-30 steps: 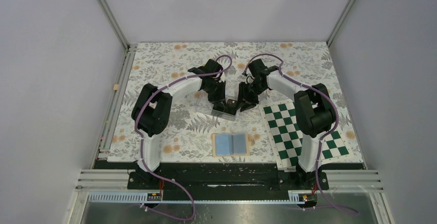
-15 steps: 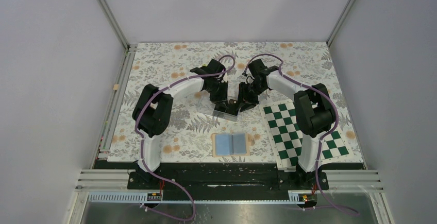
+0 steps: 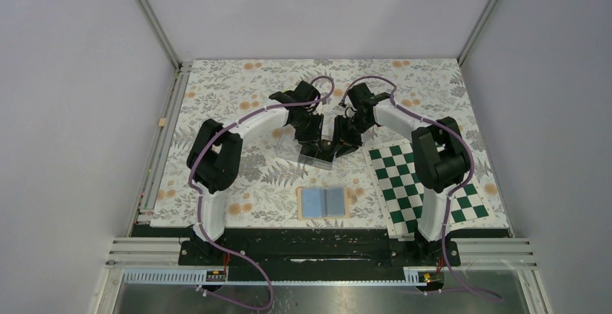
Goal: Put the credit cards into the card holder
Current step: Pick up the credit card from the storage box.
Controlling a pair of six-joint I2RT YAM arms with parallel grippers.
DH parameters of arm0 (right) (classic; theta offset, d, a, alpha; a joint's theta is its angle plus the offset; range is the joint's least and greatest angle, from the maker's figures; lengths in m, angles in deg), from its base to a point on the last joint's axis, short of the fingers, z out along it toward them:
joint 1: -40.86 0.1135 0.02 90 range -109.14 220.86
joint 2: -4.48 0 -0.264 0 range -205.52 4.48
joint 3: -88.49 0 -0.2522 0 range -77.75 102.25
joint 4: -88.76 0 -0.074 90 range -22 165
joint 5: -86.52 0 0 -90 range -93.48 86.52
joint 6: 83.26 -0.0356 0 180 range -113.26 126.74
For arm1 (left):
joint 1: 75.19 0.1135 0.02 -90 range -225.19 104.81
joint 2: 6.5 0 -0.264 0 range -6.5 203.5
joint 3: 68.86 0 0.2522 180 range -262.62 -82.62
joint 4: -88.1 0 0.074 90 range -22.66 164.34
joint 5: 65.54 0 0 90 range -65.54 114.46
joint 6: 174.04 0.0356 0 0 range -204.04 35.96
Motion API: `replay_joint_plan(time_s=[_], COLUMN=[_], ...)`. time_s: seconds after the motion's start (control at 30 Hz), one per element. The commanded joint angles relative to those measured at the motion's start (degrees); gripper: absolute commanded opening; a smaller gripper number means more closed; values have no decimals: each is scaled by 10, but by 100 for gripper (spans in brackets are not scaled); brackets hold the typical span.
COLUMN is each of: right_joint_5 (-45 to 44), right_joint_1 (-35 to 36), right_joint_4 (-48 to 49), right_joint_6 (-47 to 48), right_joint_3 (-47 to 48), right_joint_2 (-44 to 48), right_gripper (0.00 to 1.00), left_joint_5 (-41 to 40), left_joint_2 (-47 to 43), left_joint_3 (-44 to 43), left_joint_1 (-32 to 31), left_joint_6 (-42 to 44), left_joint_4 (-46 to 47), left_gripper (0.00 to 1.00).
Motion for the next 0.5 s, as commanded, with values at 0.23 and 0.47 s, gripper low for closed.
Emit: replay_joint_plan(time_s=[0.23, 0.47], right_joint_5=[9, 10], right_joint_1=[5, 5], right_joint_4=[-1, -1], right_joint_6=[5, 5], right_joint_3=[-4, -5], right_joint_2=[-2, -2], right_gripper=[38, 38], left_joint_5=[-13, -14], left_joint_2=[18, 19], left_joint_3=[-36, -36], left_joint_1=[-9, -13], left_joint_6=[15, 15], left_joint_4=[-12, -12], left_gripper=[16, 12])
